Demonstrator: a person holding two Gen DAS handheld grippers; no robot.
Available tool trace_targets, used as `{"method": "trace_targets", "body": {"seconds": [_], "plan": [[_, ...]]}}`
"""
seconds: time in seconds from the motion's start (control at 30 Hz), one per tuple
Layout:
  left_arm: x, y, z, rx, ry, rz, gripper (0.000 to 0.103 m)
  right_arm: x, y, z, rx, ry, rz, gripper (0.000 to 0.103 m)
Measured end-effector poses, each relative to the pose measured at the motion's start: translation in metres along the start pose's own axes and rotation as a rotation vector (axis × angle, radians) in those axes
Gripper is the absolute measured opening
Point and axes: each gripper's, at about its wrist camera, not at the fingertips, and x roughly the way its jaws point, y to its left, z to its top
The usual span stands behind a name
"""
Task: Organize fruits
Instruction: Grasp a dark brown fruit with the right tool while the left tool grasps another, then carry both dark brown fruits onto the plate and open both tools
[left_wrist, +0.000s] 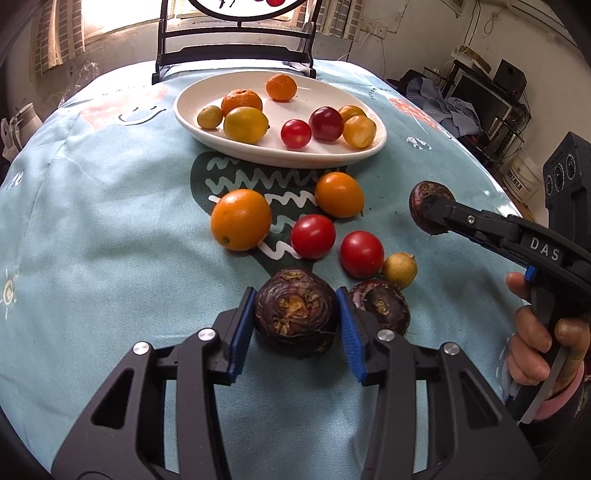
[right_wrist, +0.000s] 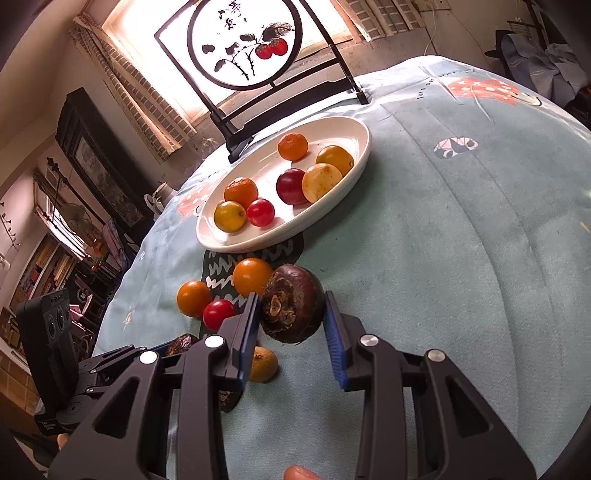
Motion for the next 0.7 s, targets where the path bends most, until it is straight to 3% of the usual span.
{"method": "trace_targets", "body": {"seconds": [0.37, 0.5, 0.63, 0.7], "plan": [[-0.036, 0.008, 0.054, -0.002, -0.123, -0.035, 0.044, 0.001, 0.034, 0.029, -0.147, -0.044, -0.042, 0.034], [-0.033, 0.01, 0.084, -0.006, -0.166, -0.017, 0.044, 0.01, 0.042, 0.053, -0.185, -0.073, -0.044, 0.034], [-0.014, 0.014, 0.124, -0.006, -0.187, 0.014, 0.044, 0.027, 0.033, 0.089, -0.135, -0.111, -0.005, 0.035], [0.003, 0.015, 0.143, 0.0, -0.177, 0.032, 0.044, 0.042, 0.029, 0.104, -0.142, -0.12, -0.036, 0.035]]}}
